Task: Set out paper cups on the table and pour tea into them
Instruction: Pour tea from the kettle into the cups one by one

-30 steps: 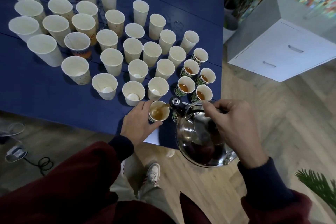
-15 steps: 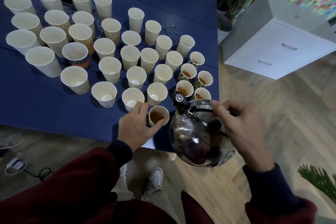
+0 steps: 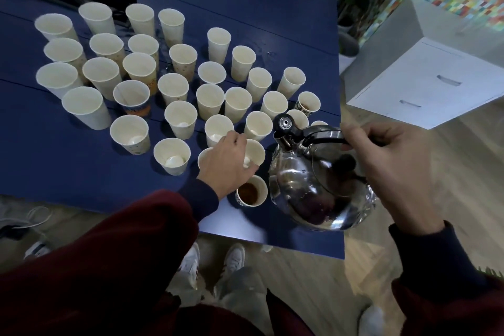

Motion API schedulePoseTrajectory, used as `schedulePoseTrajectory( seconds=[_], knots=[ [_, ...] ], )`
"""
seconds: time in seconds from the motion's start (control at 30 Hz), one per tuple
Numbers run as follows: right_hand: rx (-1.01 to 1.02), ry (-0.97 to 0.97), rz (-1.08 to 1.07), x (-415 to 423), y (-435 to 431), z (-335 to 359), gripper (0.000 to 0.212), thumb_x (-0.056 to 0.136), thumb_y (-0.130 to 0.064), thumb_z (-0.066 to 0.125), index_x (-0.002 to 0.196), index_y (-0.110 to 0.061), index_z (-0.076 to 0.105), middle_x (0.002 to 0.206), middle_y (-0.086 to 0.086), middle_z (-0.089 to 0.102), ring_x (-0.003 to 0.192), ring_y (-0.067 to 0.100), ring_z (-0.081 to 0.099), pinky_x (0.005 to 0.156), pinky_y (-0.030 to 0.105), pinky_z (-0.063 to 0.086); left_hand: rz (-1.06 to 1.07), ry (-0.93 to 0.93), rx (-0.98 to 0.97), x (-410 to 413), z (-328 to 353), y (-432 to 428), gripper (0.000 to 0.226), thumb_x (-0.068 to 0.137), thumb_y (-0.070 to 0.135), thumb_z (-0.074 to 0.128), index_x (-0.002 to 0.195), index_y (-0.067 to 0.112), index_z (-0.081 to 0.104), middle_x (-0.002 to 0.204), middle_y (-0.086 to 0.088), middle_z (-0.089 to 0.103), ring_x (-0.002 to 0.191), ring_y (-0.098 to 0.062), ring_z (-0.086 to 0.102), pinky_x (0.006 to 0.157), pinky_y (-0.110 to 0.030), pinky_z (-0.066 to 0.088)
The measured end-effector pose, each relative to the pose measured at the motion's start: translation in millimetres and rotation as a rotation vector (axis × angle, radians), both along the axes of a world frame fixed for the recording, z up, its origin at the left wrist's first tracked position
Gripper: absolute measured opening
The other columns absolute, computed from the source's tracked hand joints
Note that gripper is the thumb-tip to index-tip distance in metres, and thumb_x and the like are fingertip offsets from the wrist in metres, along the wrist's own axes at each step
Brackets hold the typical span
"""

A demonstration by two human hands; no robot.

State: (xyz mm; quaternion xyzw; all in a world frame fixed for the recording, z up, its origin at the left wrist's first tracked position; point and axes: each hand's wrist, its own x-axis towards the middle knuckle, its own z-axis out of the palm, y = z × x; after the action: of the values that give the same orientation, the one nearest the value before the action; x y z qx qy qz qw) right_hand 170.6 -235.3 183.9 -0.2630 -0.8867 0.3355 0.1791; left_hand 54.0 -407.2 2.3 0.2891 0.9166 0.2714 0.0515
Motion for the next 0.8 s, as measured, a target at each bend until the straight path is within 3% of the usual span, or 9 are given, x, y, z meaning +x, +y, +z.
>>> schedulePoseTrajectory(
  seconds=[0.13, 0.33, 0.53, 0.63, 0.8],
  knots=[
    [0.023, -0.054, 0.072, -17, 14, 2, 0.040, 0.083, -0.055, 0.064, 0.063, -0.020, 0.066, 0.046, 0.004, 0.050, 0.049, 0.020, 0.048, 0.055, 0.043, 0.047, 0.024, -0.049, -0.115, 1, -8, 9, 0.061, 0.083, 0.049, 0.070, 0.126, 0.011, 0.050, 0.123, -0.010, 0.055, 0.111, -0.028, 0.056, 0.087, -0.035, 0.046],
    [0.017, -0.103, 0.264, -40, 38, -4, 0.040, 0.090, -0.043, 0.070, 0.061, -0.017, 0.062, 0.048, 0.003, 0.043, 0.048, 0.013, 0.038, 0.050, 0.028, 0.032, 0.109, -0.037, -0.161, 2, -17, 15, 0.072, 0.077, 0.054, 0.073, 0.131, 0.012, 0.052, 0.126, -0.009, 0.056, 0.113, -0.029, 0.055, 0.094, -0.042, 0.047],
    [0.081, -0.183, 0.398, -56, 51, -7, 0.037, 0.085, -0.059, 0.062, 0.072, -0.025, 0.067, 0.054, 0.002, 0.054, 0.056, 0.019, 0.052, 0.055, 0.039, 0.043, 0.252, 0.054, -0.146, 13, -30, 24, 0.059, 0.071, 0.055, 0.064, 0.109, 0.010, 0.064, 0.104, -0.009, 0.064, 0.092, -0.030, 0.059, 0.071, -0.043, 0.048],
    [0.115, -0.215, 0.426, -63, 57, -12, 0.047, 0.088, -0.054, 0.065, 0.067, -0.012, 0.065, 0.052, 0.007, 0.053, 0.061, 0.023, 0.053, 0.059, 0.042, 0.047, 0.320, 0.084, -0.107, 18, -31, 27, 0.054, 0.072, 0.055, 0.059, 0.105, 0.013, 0.064, 0.101, -0.007, 0.064, 0.093, -0.028, 0.058, 0.072, -0.043, 0.046],
    [0.141, -0.241, 0.441, -68, 59, -15, 0.042, 0.083, -0.064, 0.058, 0.073, -0.024, 0.069, 0.051, 0.003, 0.057, 0.060, 0.023, 0.059, 0.062, 0.042, 0.052, 0.367, 0.108, -0.103, 22, -31, 32, 0.052, 0.070, 0.057, 0.062, 0.100, 0.015, 0.065, 0.099, -0.004, 0.064, 0.092, -0.025, 0.056, 0.073, -0.038, 0.039]
  ],
)
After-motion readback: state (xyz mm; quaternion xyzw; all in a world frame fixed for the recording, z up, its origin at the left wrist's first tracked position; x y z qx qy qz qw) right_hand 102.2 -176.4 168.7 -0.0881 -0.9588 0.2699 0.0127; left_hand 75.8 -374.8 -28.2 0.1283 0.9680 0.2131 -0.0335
